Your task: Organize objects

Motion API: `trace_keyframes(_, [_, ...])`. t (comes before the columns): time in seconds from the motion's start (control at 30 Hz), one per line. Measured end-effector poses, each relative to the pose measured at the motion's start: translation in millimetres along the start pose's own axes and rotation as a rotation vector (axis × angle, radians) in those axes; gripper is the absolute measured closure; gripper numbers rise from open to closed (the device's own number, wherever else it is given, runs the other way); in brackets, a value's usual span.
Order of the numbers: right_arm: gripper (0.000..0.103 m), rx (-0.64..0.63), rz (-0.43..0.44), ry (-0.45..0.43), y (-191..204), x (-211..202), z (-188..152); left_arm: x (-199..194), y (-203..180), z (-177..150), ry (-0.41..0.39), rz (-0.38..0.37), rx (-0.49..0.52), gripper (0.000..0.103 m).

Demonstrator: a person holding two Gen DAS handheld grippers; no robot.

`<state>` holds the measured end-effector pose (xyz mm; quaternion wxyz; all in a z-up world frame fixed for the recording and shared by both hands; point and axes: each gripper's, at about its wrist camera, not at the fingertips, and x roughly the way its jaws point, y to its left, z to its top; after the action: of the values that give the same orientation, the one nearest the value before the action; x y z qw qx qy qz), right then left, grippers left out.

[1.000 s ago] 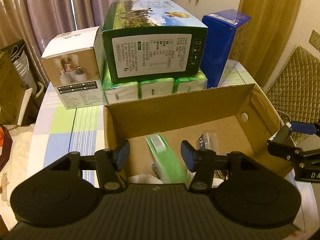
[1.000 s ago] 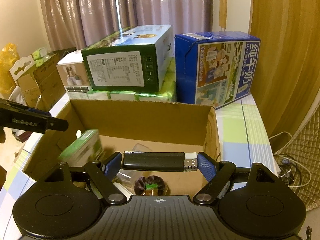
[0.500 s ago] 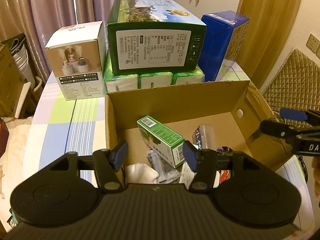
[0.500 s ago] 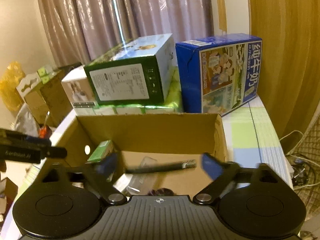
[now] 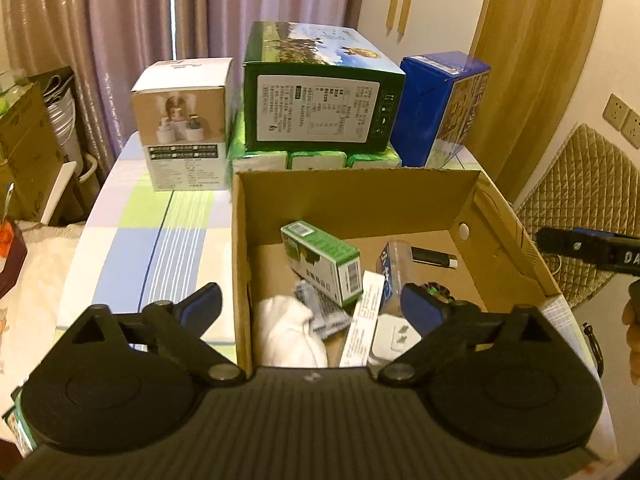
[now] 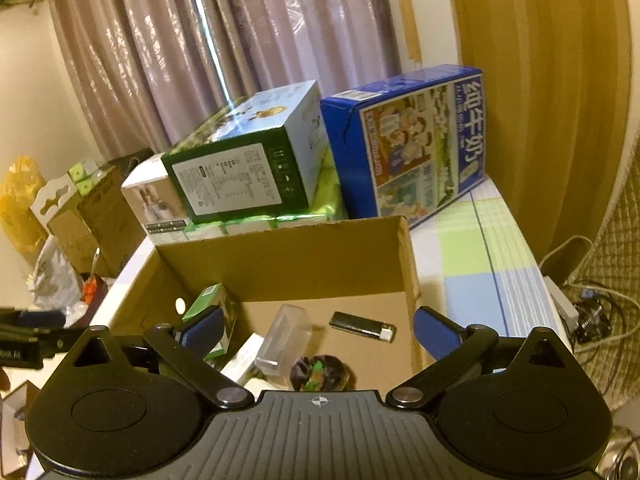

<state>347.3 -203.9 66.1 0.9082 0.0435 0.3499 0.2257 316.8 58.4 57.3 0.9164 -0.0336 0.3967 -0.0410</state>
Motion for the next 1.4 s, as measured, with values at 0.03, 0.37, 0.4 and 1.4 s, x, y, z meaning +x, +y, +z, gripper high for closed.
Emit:
trace_keyframes(0.03, [0.003,0.005,-0.001,0.000,0.4,-7.0,-1.5,-5.1,-1.2,-3.7,-0.005,0.003,-0.001,0.002])
trace_keyframes(0.37, [0.002,-0.020,-0.034,0.055,23.6,-63.1,-30.5,-71.2,-19.4,-44.7,-0.045,0.027,-0.016,0.001])
trace_keyframes(0.4, [0.002,-0.024,-0.041,0.052,27.0,-70.5,-34.8,-79.1,-21.3,-49.8,-0.049,0.030,-0.017,0.001])
trace_keyframes(1.4, [0.002,-0.079,-0.064,0.041,70.6,-227.8,-136.7,-217.8,-81.6,-153.5,-0.092,0.121,-0.062,0.001])
